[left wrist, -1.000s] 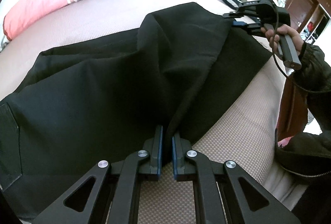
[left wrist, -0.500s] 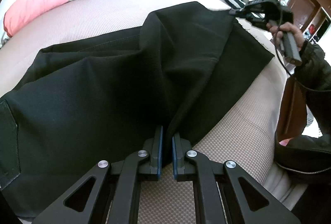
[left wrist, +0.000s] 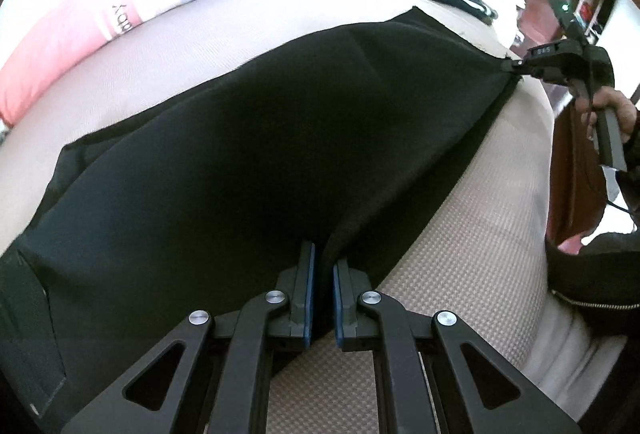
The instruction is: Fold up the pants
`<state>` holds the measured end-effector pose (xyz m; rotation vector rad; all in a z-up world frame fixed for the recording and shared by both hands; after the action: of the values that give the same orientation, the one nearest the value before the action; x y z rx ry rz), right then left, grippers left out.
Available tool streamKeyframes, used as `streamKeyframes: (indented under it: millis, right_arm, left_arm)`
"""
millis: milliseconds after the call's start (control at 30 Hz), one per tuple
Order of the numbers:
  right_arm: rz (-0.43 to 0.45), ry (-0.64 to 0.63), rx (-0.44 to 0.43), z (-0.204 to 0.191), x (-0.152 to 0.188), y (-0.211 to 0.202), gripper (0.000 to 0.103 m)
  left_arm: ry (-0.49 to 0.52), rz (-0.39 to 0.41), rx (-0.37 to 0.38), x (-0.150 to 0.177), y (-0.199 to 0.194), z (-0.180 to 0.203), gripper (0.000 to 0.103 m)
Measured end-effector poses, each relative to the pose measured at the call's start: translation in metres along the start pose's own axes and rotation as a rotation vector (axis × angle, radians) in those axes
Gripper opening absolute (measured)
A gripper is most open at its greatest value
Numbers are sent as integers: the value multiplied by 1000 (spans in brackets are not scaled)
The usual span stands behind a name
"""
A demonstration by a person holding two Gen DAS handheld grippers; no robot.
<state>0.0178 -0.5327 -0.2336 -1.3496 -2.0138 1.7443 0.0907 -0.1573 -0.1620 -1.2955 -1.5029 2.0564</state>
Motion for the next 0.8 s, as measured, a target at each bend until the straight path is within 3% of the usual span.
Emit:
streamKeyframes:
  millis: [300,400,500,567,633,800]
  right_arm:
    - [14,3,9,11,6,-7,1]
    - [12,16,5,10,6,-8,6]
    - [-25,37,2,12,3,-12,28]
    - [-14,39,6,14,-5,-21,30]
    - [7,6,1,13,-19,-31,30]
    - [-22,-102,-134,-12,-62,-30,30]
  left_arm:
    - [23,-6,11,3,-2,4,9]
    - [15,-11,7,1,0,1,11]
    - [-45,-26,41,0,-4,-4,22]
    - [-82,-32,80,0,-10,-6,32]
    - [-117,7,108,-2,-25,-11,51]
    - [-201,84,115,-11,-51,-31,53]
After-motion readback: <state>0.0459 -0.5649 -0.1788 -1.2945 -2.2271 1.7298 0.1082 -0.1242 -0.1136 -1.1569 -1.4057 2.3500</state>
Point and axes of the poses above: each gripper's, at about its wrist camera, not at the fingertips, and y roughly the way its jaws point, z to its right, x to its underside, the point moved 7 cm from there along y, roughly the way its jaws point, and after that the axes turned 2 degrees about y, right-handed, at the moved point
